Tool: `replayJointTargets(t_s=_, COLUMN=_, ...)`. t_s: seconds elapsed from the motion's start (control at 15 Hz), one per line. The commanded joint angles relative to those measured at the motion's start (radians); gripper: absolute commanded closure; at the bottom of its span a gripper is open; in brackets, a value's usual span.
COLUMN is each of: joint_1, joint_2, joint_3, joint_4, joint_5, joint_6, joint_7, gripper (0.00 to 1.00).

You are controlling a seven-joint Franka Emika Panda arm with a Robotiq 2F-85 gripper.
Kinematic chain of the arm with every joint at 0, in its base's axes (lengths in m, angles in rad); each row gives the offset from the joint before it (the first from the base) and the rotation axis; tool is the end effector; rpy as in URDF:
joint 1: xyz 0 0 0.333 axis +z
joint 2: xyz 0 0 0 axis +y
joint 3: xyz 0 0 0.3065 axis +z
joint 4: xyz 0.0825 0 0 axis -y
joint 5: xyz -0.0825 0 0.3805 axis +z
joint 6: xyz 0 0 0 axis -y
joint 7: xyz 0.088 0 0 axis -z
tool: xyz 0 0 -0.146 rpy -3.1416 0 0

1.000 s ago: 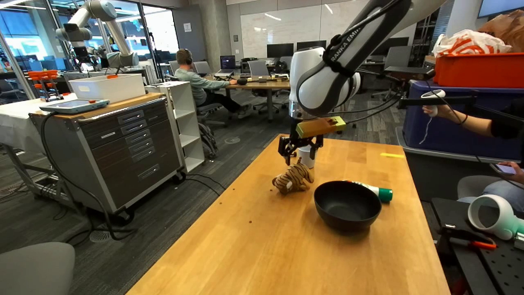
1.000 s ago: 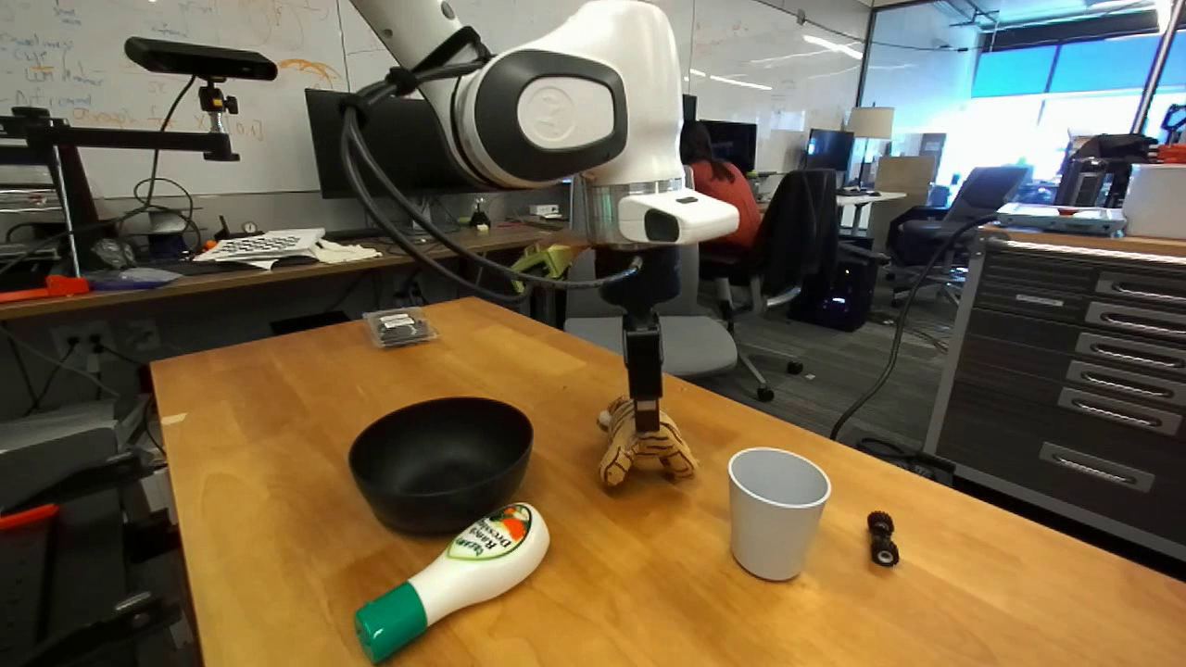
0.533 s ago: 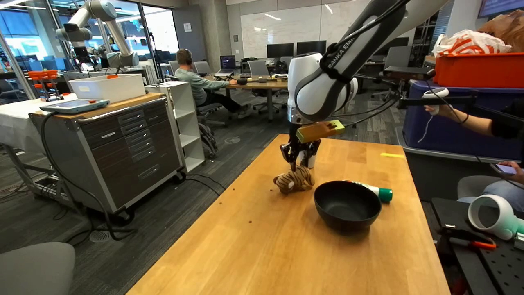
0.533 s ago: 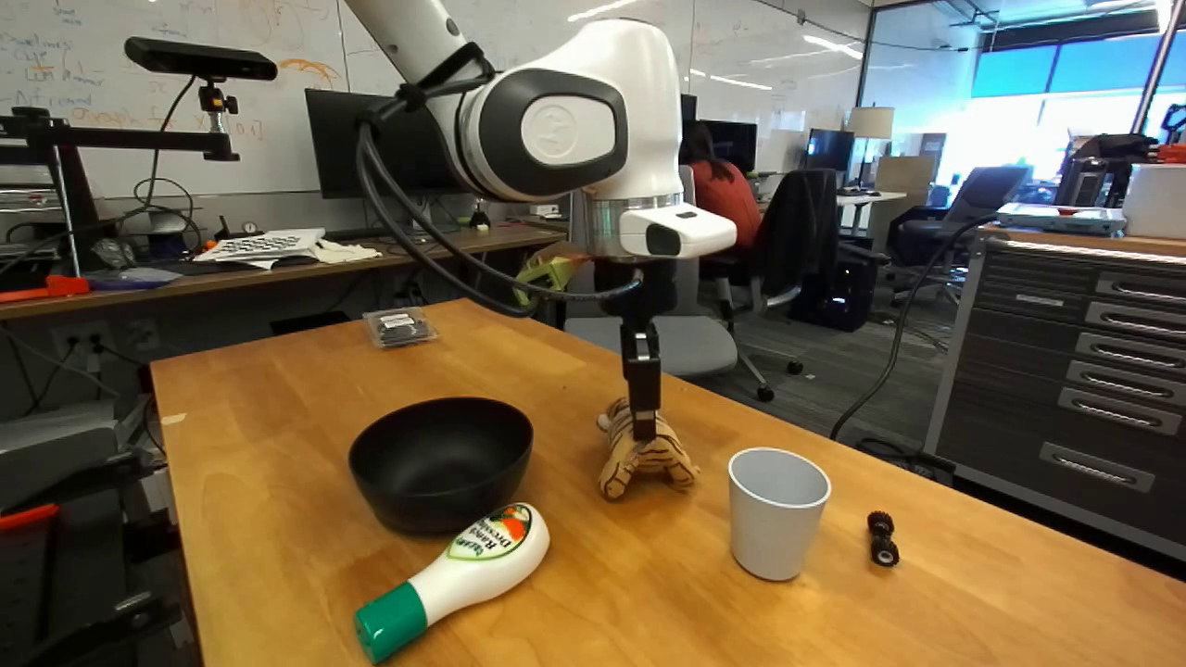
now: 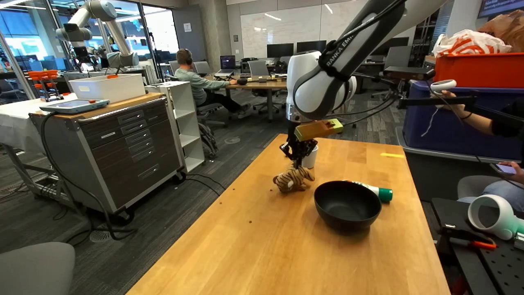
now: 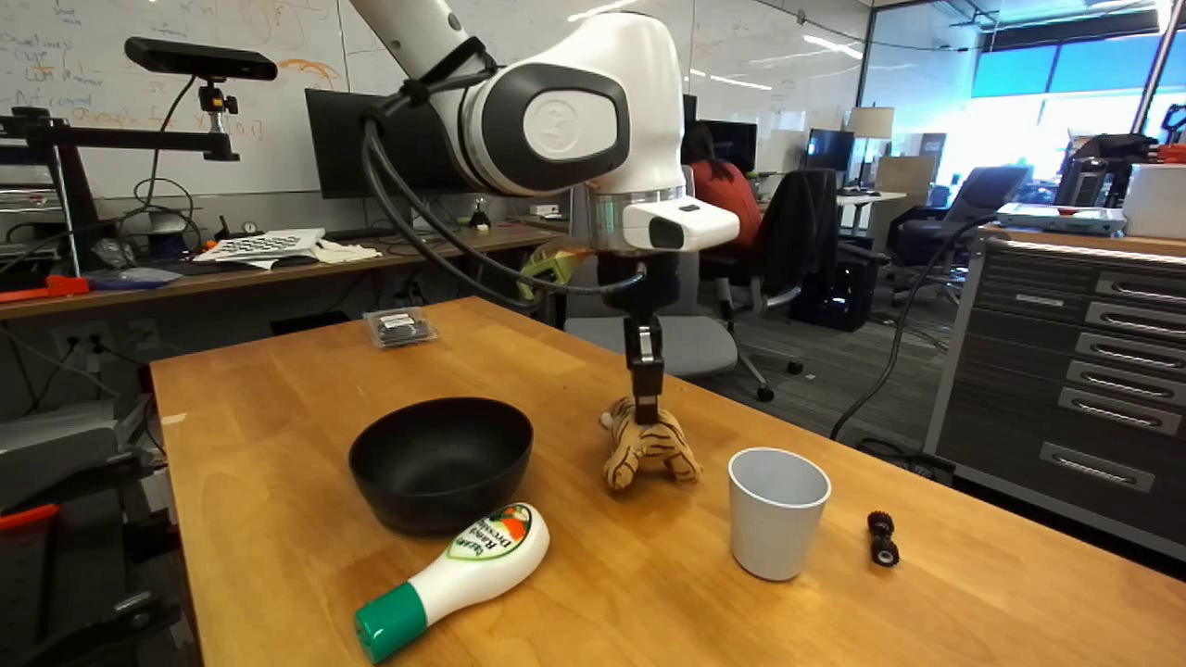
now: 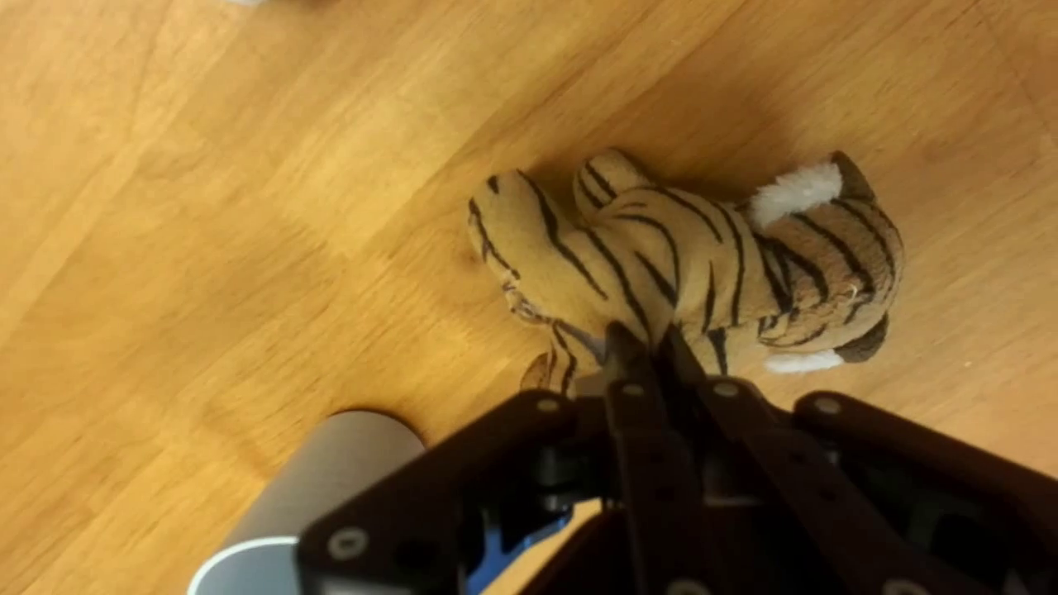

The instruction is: Put the tiger plushie in the bowl

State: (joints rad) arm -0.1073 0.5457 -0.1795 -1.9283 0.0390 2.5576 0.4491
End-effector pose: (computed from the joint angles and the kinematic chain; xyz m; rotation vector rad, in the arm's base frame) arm 0.6058 -0.1772 0.1715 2.8702 -1.1093 0.1513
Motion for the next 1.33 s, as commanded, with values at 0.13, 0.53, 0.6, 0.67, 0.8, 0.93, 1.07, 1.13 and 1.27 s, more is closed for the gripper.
replayJointTargets(t_s=0.13, joint_1=0.006, joint_2=-0.087, joint_3=0.008, joint_4=-0.04, joint_5=0.039, joint_6=0.004, joint_7=-0.044, gripper=0.89)
replayJointTargets(t_s=0.53, joint_1=-0.007, joint_2=-0.288, joint_3=0.079, joint_4=-0.176, joint_5=0.098, joint_6=0.049, joint_7=-0.191, gripper=0.89)
replayJointTargets(t_s=0.6, joint_1=-0.009, joint_2=-0.324, joint_3=0.094, joint_4=-0.204, joint_5=0.116, joint_6=0.055, joint_7=-0.228, gripper=0.89)
replayJointTargets(t_s=0.67, joint_1=-0.012, joint_2=-0.358, joint_3=0.109, joint_4=-0.23, joint_5=0.138, joint_6=0.049, joint_7=-0.27, gripper=0.89)
replayJointTargets(t_s=0.8, joint_1=-0.017, joint_2=-0.426, joint_3=0.138, joint_4=-0.287, joint_5=0.194, joint_6=0.024, joint_7=-0.374, gripper=0.89)
replayJointTargets(t_s=0.93, joint_1=-0.015, joint_2=-0.482, joint_3=0.152, joint_4=-0.336, joint_5=0.249, joint_6=-0.013, joint_7=-0.477, gripper=0.89)
replayJointTargets(t_s=1.07, joint_1=-0.008, joint_2=-0.528, joint_3=0.151, joint_4=-0.379, joint_5=0.281, joint_6=-0.066, joint_7=-0.565, gripper=0.9)
replayJointTargets(t_s=1.13, joint_1=-0.003, joint_2=-0.543, joint_3=0.145, joint_4=-0.398, joint_5=0.281, joint_6=-0.077, joint_7=-0.59, gripper=0.89)
replayJointTargets(t_s=1.27, joint_1=0.001, joint_2=-0.57, joint_3=0.133, joint_4=-0.429, joint_5=0.273, joint_6=-0.121, joint_7=-0.639, gripper=0.89)
